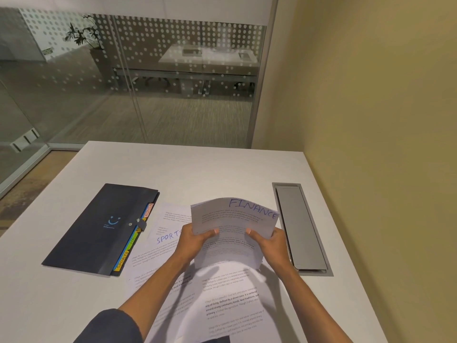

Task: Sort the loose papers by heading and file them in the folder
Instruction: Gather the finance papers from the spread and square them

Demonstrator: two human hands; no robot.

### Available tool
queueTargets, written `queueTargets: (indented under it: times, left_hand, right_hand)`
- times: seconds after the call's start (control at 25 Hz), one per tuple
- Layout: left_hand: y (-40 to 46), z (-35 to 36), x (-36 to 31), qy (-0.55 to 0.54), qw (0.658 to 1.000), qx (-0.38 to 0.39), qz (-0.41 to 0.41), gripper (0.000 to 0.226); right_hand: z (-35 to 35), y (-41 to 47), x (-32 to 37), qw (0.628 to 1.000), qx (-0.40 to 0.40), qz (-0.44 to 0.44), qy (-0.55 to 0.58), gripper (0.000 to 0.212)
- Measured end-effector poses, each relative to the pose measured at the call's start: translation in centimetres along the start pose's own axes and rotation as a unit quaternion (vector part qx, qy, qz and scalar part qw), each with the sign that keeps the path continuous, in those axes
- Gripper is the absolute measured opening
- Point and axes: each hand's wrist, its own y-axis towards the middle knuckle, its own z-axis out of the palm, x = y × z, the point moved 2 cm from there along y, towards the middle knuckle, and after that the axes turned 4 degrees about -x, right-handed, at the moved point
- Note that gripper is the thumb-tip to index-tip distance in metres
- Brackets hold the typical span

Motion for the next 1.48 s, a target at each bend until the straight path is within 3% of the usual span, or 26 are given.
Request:
queueTargets:
  times: [0.28,0.4,0.64,0.76,0.84,1.0,1.16,1.32,1.48]
  left_hand:
    - [0.4,-0.3,-0.2,0.032,0.999,-0.011,0.014,0.017]
    - [0.9,-0.6,-0.9,-0.039,0.998,-0.057,-0.004,0.014]
    - [3.1,-2.5,-1.2,-0.23,0.961,-0.129,-0.081,0.07]
    - [3.8,-2.9,-1.1,-0.277,0.941,-0.152,-0.122,0.067]
    - [3.7,-2.6,-1.1,-0.319,0.925,-0.138,-0.155,0.059]
    - [3.4,-1.5,-1.4,-0.356,0.913,-0.094,-0.175,0.038]
    - [3.2,-1.9,-1.7,-0.332,0.929,-0.07,-0.149,0.04]
    - [4.1,-4.4,-3.4,-0.3,0.943,-0.048,-0.134,0.019]
    - [6.0,-7.2,-4.4,-0.16,0.98,-0.046,-0.109,0.015]
  right_hand:
    - [-0.5,-0.2,0.6,1.0,-0.007,-0.03,-0.007,0.014]
    - [-1.4,0.0,1.1,0.999,0.016,-0.04,-0.006,0.006]
    - [-3.8,0.5,0.4,1.0,0.013,0.007,-0.001,0.005]
    - [-3.2,0.5,-0.2,0.995,0.001,0.073,0.074,0.02]
    - [-2.0,0.1,-0.7,0.983,0.036,0.12,0.134,0.031]
    - [0.8,-0.9,0.1,0.974,0.058,0.128,0.178,0.031]
    - [0.9,-0.7,0.5,0.986,0.003,0.096,0.139,0.033]
    - [-1.4,0.0,1.1,0.994,-0.039,0.059,0.088,0.027]
    - [-3.2,0.6,2.4,0.999,-0.042,0.021,0.012,0.023]
